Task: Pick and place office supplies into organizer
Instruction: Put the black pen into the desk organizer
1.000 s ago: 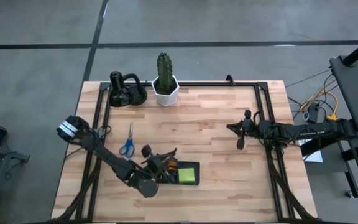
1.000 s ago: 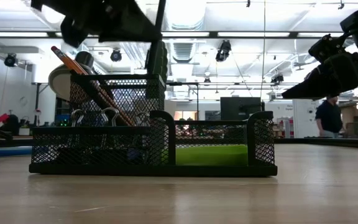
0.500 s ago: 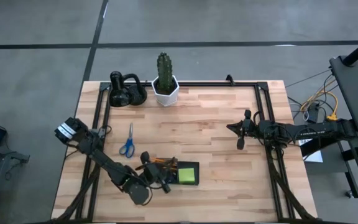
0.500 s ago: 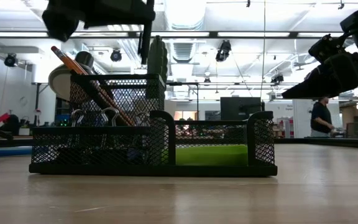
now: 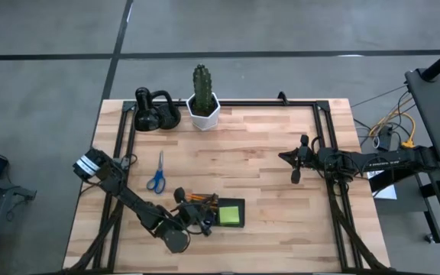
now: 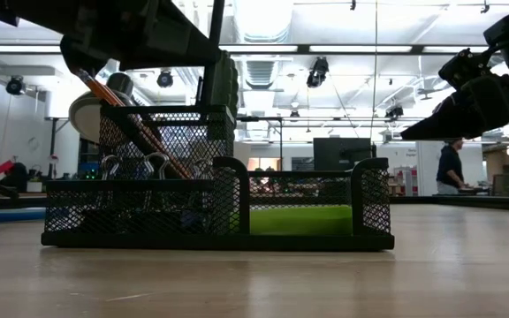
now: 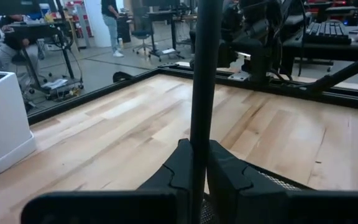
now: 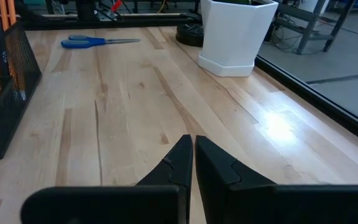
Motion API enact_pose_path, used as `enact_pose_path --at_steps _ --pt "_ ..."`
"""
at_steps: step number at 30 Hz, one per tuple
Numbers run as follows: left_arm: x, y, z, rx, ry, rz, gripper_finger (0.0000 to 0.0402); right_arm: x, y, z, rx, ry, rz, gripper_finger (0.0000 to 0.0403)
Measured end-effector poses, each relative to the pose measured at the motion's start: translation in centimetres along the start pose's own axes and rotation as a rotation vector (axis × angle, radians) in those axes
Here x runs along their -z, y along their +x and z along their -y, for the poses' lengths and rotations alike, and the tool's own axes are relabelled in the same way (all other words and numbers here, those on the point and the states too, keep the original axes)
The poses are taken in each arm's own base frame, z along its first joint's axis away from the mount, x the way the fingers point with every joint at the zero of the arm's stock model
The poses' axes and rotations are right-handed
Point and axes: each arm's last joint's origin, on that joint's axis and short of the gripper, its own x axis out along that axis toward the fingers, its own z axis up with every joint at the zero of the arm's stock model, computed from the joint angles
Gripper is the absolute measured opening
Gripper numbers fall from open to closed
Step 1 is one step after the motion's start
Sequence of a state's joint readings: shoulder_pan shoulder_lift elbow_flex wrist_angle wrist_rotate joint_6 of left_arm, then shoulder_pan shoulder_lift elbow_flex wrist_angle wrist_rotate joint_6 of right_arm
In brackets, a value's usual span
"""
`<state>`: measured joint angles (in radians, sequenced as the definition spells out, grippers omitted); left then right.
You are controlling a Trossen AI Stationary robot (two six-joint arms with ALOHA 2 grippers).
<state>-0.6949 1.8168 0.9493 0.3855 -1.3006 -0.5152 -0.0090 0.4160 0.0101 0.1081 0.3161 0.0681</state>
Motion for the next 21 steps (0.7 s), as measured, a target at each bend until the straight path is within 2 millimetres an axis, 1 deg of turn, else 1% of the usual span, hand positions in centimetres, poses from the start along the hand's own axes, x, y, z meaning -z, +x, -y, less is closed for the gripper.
enact_pose_path --at_steps 14,18,21 --pt "0.7 -0.1 -0.4 0.032 0.031 -0.027 0.0014 0.0 0.0 0.0 0.000 0.000 0.000 0.0008" --pt "1.1 -0.1 -0.3 0.091 0.062 -0.075 0.0014 0.0 0.0 0.0 0.000 0.000 0.000 0.0008" --pt "1.1 -0.1 -0.3 0.095 0.056 -0.075 0.0014 0.0 0.0 0.0 0.000 0.000 0.000 0.0008"
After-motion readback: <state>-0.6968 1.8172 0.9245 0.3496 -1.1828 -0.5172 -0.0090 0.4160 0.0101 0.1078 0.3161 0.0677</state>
